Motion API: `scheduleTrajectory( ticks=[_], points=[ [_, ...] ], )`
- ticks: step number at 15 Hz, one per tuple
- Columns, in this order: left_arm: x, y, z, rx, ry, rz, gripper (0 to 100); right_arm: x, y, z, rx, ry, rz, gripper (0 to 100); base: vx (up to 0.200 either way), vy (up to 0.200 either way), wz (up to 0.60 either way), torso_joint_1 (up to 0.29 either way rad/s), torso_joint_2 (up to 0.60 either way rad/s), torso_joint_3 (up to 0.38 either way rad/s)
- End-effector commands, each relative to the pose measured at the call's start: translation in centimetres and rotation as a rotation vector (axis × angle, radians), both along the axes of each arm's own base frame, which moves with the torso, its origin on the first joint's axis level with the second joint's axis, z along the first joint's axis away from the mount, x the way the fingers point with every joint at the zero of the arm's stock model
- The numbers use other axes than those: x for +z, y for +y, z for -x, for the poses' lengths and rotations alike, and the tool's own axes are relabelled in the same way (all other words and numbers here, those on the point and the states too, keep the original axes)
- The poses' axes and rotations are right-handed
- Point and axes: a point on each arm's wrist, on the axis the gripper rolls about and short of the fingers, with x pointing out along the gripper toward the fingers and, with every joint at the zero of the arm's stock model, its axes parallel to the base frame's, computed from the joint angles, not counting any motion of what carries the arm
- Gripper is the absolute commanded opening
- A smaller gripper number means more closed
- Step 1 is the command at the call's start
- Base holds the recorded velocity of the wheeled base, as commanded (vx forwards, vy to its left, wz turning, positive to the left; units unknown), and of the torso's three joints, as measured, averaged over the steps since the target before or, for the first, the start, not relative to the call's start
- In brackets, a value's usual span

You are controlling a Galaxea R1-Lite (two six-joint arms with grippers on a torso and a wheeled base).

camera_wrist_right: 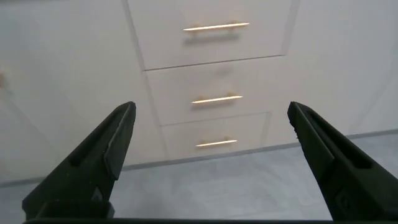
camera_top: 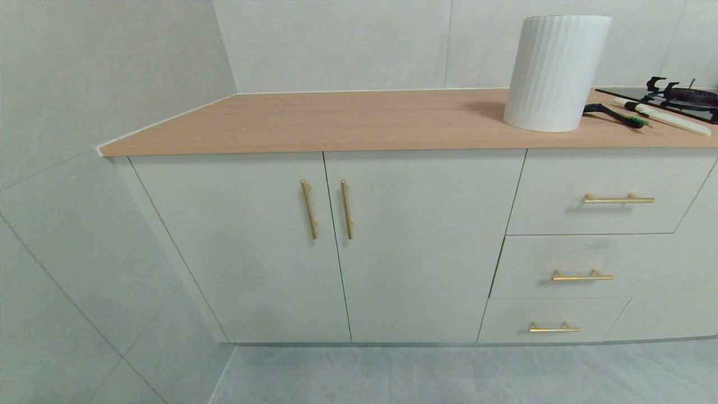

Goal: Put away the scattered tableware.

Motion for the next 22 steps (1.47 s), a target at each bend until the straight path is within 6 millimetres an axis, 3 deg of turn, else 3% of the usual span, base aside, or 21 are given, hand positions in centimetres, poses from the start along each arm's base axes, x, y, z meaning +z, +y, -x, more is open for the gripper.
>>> scheduleTrajectory(
  ticks=[1,6,7,9,12,17,22],
  points=[
    [-1.7,0.1,2.5,0.082,-0.120,0.020,100,-1.4,-0.3,3.0,-0.088,-0.116,-0.003,100,0.000,0.000,0.00,0.000,0.00,0.000],
    [-2.8,0.0,2.7,0.168,-0.131,0.064,100,-1.5,0.2,3.4,-0.197,-0.133,0.000,100,0.000,0.000,0.00,0.000,0.00,0.000],
    [-2.8,-0.1,2.7,0.187,-0.129,0.057,100,-2.5,0.7,4.0,-0.216,-0.153,0.023,100,0.000,0.000,0.00,0.000,0.00,0.000],
    [-3.5,-0.6,3.7,0.233,-0.186,0.040,100,-4.1,0.6,3.5,-0.222,-0.120,0.052,100,0.000,0.000,0.00,0.000,0.00,0.000],
    [-4.6,-0.8,3.4,0.213,-0.173,-0.015,100,-4.8,0.7,2.8,-0.197,-0.125,0.065,100,0.000,0.000,0.00,0.000,0.00,0.000],
    [-7.7,-1.1,0.4,0.039,-0.238,-0.150,100,-9.3,1.0,0.3,-0.045,-0.060,0.172,100,0.000,0.000,0.00,0.000,0.00,0.000],
    [-8.4,-1.3,0.1,-0.058,-0.233,-0.180,100,-9.6,1.2,0.2,0.056,-0.044,0.175,100,0.000,0.000,0.00,0.000,0.00,0.000]
  ],
)
